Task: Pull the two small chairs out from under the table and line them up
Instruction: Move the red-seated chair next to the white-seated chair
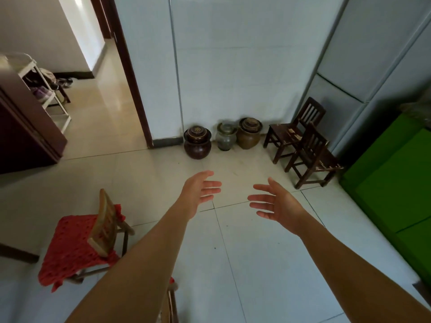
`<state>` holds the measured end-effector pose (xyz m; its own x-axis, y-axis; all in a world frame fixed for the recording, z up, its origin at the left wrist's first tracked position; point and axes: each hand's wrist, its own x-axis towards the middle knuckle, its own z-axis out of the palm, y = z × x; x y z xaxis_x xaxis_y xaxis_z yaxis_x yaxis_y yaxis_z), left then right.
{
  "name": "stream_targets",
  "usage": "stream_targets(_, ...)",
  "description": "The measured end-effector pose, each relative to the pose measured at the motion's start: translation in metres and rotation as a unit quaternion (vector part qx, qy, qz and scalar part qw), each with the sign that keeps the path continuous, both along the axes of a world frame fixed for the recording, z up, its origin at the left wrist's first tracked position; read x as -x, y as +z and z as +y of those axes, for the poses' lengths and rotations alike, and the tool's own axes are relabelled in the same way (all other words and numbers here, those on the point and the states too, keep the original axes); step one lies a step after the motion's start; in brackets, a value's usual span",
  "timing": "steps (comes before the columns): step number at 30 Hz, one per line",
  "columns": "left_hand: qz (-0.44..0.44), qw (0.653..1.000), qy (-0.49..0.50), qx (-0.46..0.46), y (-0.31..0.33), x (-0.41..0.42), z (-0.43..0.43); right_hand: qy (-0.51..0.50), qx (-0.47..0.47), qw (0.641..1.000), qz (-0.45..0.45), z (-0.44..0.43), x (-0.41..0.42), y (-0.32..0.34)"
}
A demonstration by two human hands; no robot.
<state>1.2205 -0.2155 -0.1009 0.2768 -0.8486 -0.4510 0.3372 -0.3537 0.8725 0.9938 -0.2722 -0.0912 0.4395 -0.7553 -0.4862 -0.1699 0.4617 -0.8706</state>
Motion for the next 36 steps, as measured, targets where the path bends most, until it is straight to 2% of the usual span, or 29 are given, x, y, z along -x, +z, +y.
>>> stream_targets(10,-0.014,0.997,0.073,0.009,-0.005,-0.066,-0.095,0.045,-0.014,0.999,-0.015,-0.109,-0.078,-0.014)
stream_targets(18,-0.042,0.983,0.180,-0.008,-0.002,-0.169,-0.165,0.131,-0.025,0.991,-0.006,-0.224,-0.184,-0.017)
stream_targets(23,-0.047,0.968,0.245,-0.030,0.002,-0.208,-0.180,0.194,-0.034,0.980,-0.019,-0.270,-0.247,-0.015)
stream_targets(30,-0.044,0.927,0.370,-0.045,-0.005,-0.261,-0.184,0.311,-0.045,0.949,-0.016,-0.330,-0.347,-0.025)
stream_targets(36,-0.007,0.860,0.509,-0.041,-0.010,-0.283,-0.186,0.436,-0.042,0.899,0.003,-0.367,-0.432,-0.038)
